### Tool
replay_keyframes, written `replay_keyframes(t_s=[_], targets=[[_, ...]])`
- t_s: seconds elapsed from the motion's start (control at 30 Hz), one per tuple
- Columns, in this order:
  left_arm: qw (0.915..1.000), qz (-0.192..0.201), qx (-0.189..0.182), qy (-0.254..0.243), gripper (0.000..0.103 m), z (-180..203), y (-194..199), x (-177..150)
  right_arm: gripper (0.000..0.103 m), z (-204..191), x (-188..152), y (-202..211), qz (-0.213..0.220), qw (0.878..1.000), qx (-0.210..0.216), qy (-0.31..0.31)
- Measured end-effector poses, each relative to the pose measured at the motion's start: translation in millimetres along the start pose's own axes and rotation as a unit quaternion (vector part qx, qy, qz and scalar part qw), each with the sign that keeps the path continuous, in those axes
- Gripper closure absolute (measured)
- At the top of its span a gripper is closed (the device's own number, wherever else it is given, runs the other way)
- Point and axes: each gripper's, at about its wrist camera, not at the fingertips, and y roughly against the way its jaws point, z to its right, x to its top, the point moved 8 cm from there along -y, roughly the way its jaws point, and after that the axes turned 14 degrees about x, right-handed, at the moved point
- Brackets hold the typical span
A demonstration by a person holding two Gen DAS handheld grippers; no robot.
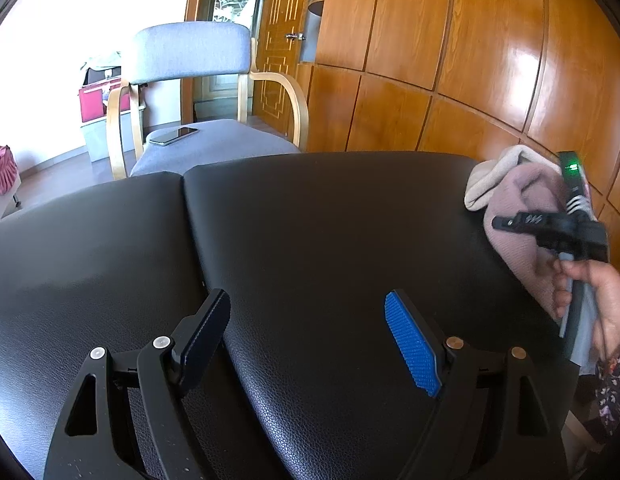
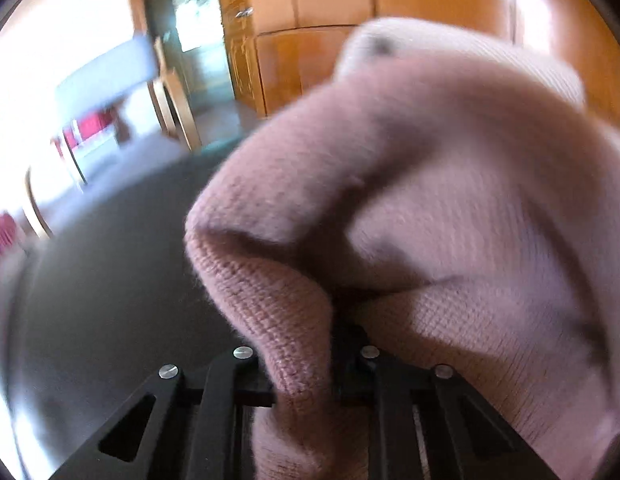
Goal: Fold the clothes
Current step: 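Swing the lifted pink sweater toward the left gripper with the right gripper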
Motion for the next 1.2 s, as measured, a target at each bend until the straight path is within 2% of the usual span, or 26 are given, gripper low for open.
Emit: replay_keyframes(t_s=[0.1,0.17,0.23,0.3,0.43,0.5,0.6,0.77,0.87,0.9,0.97,1.03,1.1,1.2], targets=[[1.0000,-0.001,0.000,-0.001,0.020,0,0,-1,0.087,-6,5,19,0.031,0.993,0.093,-0.066],[1.0000,-0.001,-0.001,-0.001,0.020,0,0,-1,0.087,-10,10,31,0.049,0.976,0.174,-0.120],[1.0000,0.000,-0.001,-0.001,0.020,0,0,0,0.087,-20,13,37,0.059,0.950,0.262,-0.162],[1.0000,-0.001,-0.001,-0.001,0.020,0,0,0,0.087,-34,14,43,0.068,0.917,0.343,-0.192],[1.0000,-0.003,-0.002,0.002,0.020,-1,-1,0,0.087,-82,5,50,0.076,0.854,0.472,-0.206],[1.0000,-0.003,0.001,0.004,0.020,-5,-2,0,0.087,-109,-4,45,0.063,0.833,0.511,-0.204],[0.9999,0.001,0.015,0.006,0.020,-15,-3,3,0.087,-161,-28,25,0.013,0.818,0.545,-0.185],[0.9973,0.015,0.058,0.043,0.020,-60,5,-2,0.087,-236,-72,-19,-0.056,0.813,0.564,-0.135],[0.9946,0.004,0.071,0.075,0.020,-84,7,-11,0.084,-263,-87,-34,-0.074,0.831,0.545,-0.084],[0.9934,0.001,0.076,0.086,0.020,-92,8,-13,0.083,-271,-92,-39,-0.081,0.841,0.532,-0.062],[0.9906,-0.006,0.084,0.107,0.020,-109,10,-19,0.079,-287,-107,-50,-0.099,0.870,0.483,0.001],[0.9884,-0.011,0.096,0.118,0.020,-120,13,-23,0.075,-302,-119,-58,-0.108,0.889,0.441,0.056],[0.9888,-0.005,0.116,0.094,0.020,-118,19,-21,0.075,-303,-118,-62,-0.098,0.894,0.433,0.059],[0.9887,0.023,0.142,0.044,0.020,-107,29,-6,0.075,-288,-111,-59,-0.061,0.890,0.451,0.005]])
